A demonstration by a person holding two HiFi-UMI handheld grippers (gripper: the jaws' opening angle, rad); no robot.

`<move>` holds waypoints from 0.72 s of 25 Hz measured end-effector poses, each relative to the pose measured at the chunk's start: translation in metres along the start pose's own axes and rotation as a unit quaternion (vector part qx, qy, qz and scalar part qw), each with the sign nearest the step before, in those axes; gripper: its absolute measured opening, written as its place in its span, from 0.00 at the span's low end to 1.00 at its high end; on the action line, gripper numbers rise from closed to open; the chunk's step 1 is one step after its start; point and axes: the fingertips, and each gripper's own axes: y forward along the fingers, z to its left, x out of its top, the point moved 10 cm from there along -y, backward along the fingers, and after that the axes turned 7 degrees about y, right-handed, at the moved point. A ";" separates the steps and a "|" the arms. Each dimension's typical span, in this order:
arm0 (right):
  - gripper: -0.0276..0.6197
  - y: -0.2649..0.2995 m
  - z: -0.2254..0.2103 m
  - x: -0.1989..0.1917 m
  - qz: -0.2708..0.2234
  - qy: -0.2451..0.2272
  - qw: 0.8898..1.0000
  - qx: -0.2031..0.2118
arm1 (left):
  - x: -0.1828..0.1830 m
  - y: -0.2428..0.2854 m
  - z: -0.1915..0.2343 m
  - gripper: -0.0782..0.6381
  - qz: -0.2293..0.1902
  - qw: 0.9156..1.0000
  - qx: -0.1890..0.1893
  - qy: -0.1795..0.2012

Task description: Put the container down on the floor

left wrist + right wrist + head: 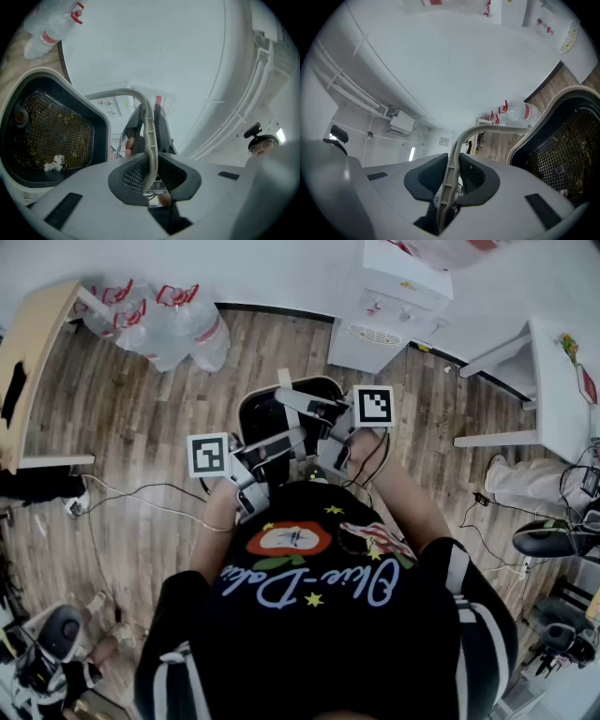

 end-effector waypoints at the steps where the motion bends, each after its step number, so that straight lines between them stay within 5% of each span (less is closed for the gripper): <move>1: 0.14 0.001 0.001 -0.001 -0.001 0.004 1.000 0.003 | 0.000 0.000 0.000 0.18 0.000 1.000 0.000 0.000; 18: 0.14 0.000 -0.002 -0.003 -0.015 0.012 1.000 -0.008 | 0.000 -0.001 0.004 0.18 0.002 1.000 0.003 -0.012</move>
